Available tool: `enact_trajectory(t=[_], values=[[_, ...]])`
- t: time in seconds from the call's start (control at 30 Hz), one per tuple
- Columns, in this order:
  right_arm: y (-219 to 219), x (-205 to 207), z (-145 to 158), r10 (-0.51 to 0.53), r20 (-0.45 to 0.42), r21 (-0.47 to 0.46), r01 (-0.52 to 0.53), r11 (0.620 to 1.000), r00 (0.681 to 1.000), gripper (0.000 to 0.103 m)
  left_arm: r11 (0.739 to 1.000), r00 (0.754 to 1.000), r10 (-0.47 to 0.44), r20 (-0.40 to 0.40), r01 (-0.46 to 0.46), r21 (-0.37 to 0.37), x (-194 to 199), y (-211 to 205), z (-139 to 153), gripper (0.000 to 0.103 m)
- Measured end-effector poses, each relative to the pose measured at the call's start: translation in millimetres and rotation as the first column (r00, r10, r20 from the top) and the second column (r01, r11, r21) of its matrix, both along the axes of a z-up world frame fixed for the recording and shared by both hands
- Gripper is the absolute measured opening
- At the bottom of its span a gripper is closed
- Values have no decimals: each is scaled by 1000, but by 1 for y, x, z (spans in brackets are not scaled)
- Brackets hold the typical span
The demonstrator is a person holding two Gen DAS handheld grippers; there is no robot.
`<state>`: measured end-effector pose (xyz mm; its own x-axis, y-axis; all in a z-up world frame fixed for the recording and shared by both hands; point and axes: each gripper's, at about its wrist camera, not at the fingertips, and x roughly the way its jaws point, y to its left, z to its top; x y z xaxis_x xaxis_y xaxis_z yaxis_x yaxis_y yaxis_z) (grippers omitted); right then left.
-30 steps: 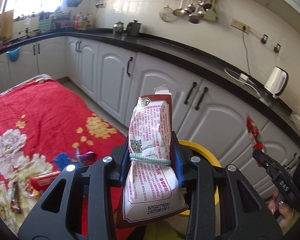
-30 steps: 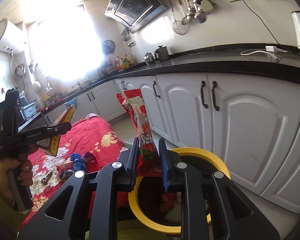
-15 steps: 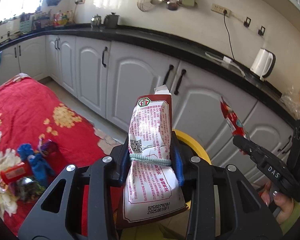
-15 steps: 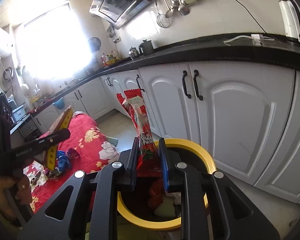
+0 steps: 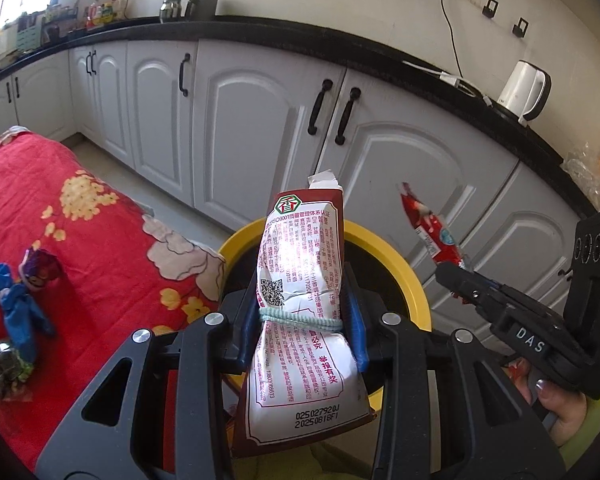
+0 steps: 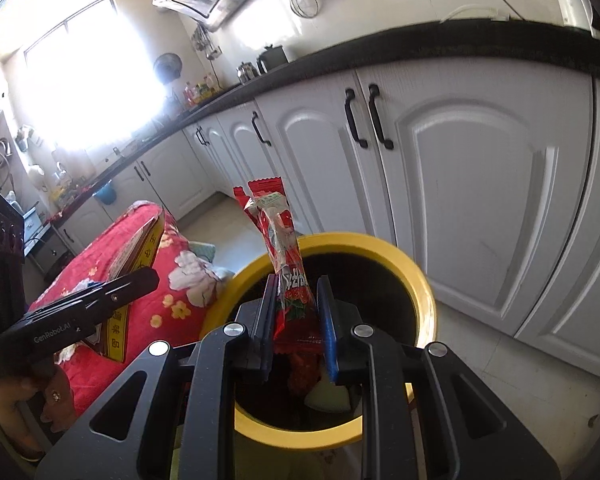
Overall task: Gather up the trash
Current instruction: 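Open the left tool over the bin while the right tool opens, dropping the red wrapper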
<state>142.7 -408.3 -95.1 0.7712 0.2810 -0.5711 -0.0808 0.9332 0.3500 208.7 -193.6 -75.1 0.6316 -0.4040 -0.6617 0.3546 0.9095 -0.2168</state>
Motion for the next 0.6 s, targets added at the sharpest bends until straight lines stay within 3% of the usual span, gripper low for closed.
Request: enact_trajectory(t=[0.43,0.47,0.5,0.57,0.6], values=[[3,13,-27,2,-79,30,0,1000,997,21,1000,997,-21,-70,22,1,15,-11,-24,29],[3,13,-28,-1,-82,33,4,999,997,22,1000,997,-21,-72,21,2,16,-11,-25,33],[2,12,-29,-7,-85,36,10,999,996,23,1000,997,-16,-71,16,6,16,-11,-25,46],[-1,12,-29,-22,-86,41,26,999,996,37,1000,997,-3,-72,3,7,17,-7,-25,59],[-3,10,-29,-31,-84,43,34,998,996,40,1000,997,1,-75,-1,2,18,-6,-25,60]])
